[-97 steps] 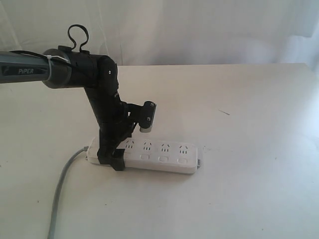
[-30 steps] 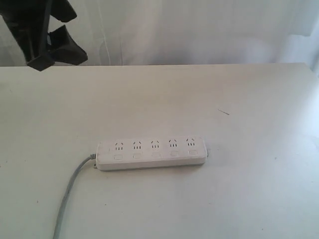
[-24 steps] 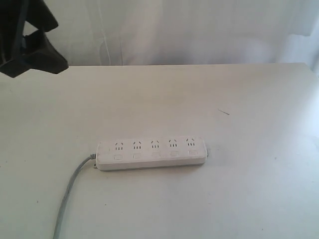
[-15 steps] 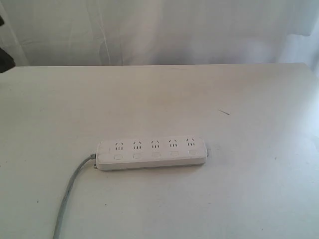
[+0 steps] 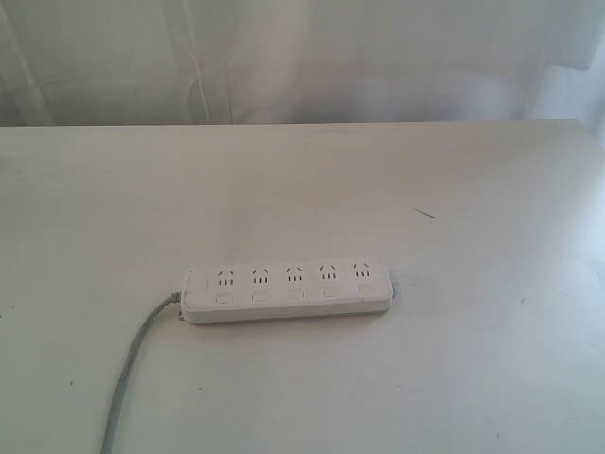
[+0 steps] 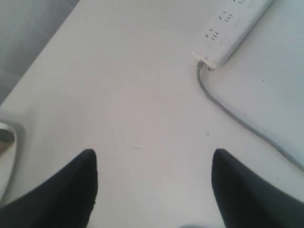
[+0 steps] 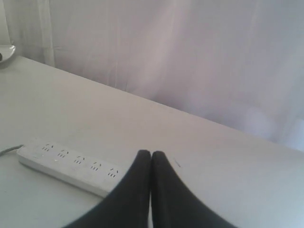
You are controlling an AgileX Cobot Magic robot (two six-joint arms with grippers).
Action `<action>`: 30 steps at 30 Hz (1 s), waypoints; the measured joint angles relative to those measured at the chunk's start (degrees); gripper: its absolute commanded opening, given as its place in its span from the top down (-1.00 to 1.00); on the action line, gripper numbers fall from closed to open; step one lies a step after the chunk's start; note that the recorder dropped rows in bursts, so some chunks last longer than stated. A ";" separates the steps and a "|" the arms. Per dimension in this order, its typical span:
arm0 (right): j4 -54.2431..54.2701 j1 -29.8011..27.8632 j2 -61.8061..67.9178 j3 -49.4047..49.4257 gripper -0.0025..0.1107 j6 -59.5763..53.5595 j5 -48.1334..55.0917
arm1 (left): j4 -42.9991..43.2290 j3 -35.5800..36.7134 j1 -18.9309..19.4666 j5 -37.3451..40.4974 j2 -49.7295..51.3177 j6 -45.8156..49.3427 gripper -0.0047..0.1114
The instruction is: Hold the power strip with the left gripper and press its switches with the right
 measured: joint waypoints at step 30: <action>12.13 0.00 12.18 25.76 0.96 -1.61 -39.71 | 6.76 49.79 12.98 -51.35 -20.21 -26.12 -0.03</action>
